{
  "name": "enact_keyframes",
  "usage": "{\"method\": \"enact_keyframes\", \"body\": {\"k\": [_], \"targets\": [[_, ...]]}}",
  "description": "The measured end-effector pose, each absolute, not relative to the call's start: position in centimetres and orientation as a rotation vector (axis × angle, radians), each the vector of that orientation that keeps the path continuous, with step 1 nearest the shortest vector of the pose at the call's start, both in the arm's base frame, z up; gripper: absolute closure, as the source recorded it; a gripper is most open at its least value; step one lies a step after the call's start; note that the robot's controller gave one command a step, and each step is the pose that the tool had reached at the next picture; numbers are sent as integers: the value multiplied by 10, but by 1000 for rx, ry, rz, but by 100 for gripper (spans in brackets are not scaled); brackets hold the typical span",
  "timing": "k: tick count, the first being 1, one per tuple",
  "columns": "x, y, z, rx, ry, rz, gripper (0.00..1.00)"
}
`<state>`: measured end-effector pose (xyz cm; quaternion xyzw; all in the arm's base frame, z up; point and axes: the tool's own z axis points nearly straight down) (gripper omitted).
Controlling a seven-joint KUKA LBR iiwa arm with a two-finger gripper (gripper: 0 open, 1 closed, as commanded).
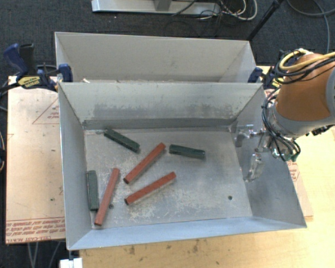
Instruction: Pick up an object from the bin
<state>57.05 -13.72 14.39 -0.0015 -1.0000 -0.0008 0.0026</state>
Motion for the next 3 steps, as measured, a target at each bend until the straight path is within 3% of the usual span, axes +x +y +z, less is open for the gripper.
{"method": "enact_keyframes", "body": {"k": [1, 2, 3], "targets": [[573, -137, 148, -1, -3143, 0, 0], [586, -89, 113, 67, -3147, 3, 0], [634, -106, 80, 143, -3141, -1, 100]]}}
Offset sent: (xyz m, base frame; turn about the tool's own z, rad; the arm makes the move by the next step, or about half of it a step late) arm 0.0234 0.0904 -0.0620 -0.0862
